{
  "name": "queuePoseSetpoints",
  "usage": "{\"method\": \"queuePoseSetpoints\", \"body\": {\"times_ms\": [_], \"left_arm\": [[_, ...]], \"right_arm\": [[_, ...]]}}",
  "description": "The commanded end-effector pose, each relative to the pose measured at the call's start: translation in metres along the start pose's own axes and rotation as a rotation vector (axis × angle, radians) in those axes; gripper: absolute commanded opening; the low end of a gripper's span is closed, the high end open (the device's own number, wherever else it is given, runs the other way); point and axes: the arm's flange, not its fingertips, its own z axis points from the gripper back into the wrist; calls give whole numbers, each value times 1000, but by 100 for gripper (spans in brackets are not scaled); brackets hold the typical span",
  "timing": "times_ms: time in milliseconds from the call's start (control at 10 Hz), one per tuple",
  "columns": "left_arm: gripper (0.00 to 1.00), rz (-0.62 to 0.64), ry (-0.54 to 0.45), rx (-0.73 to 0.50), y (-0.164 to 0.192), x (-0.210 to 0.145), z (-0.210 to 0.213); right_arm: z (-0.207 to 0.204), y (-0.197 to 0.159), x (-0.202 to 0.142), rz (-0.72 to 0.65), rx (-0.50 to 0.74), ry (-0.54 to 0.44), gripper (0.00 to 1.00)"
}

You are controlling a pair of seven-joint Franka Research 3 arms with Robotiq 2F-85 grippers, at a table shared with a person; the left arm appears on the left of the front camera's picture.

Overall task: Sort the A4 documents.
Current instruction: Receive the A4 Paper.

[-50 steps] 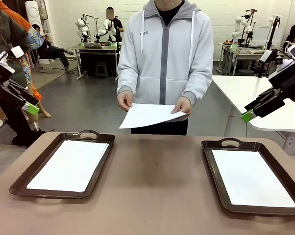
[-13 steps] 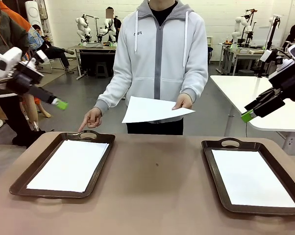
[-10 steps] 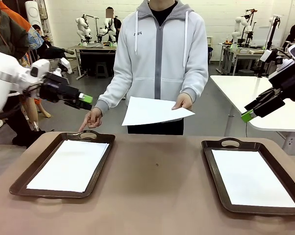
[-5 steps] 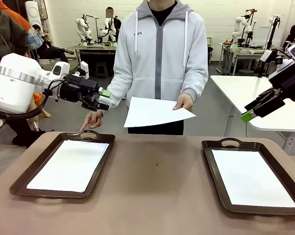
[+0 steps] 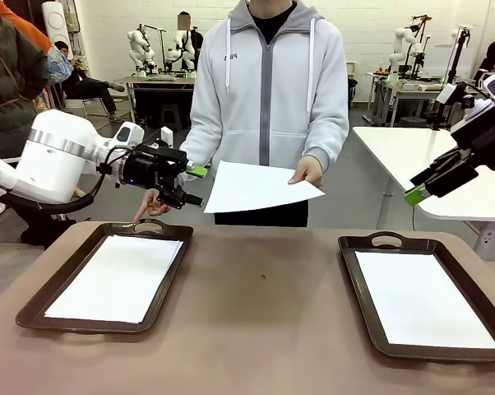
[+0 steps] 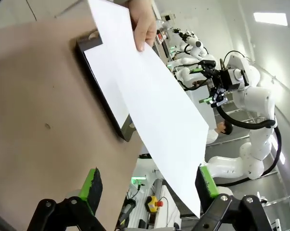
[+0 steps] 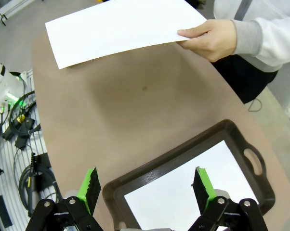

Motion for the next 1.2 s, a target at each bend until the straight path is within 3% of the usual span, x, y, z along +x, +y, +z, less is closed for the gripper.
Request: {"method": "queuePoseSetpoints", "body": {"times_ms": [0, 300, 1100], "left_arm": [[100, 64, 7, -25, 0, 14, -4], [100, 141, -49, -94, 8, 17, -11], [100, 176, -24, -161, 13, 30, -50]], "right_arm": [[-1, 1, 0, 0, -9, 11, 100], [-1, 1, 0, 0, -9, 11, 100], [-1, 1, 0, 0, -9, 11, 100]]}}
